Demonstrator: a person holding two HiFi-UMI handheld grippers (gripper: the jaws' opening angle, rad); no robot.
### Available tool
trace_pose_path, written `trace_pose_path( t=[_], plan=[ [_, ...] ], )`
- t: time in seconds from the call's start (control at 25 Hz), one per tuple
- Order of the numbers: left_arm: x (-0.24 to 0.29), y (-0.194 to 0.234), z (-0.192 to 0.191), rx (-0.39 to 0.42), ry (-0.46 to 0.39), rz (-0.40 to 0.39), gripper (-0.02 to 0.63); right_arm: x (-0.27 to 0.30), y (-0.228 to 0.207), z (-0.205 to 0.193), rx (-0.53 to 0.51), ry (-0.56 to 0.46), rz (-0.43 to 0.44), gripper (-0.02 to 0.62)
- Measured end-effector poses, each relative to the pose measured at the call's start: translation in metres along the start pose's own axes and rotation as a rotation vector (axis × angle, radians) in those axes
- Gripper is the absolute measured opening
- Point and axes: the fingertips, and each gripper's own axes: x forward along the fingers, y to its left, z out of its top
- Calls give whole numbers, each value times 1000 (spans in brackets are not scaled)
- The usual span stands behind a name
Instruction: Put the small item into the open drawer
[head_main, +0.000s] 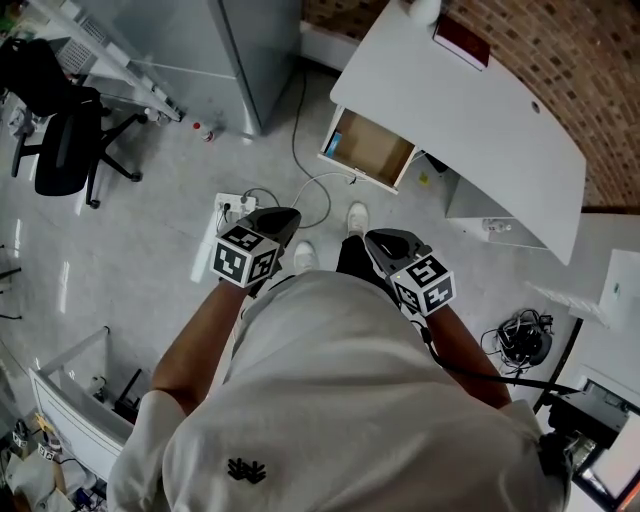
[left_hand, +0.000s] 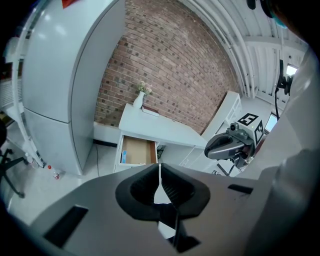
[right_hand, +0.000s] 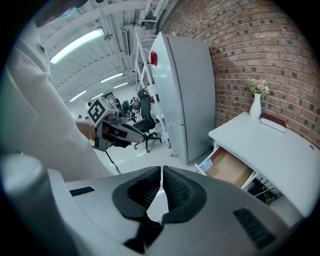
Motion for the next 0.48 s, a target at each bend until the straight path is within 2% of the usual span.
trace_pose_path(
  t=[0.48],
  plan=[
    [3,-12,-1,14,-5,-2,32,-13,2,-8,4,-1,-14,37]
  ],
)
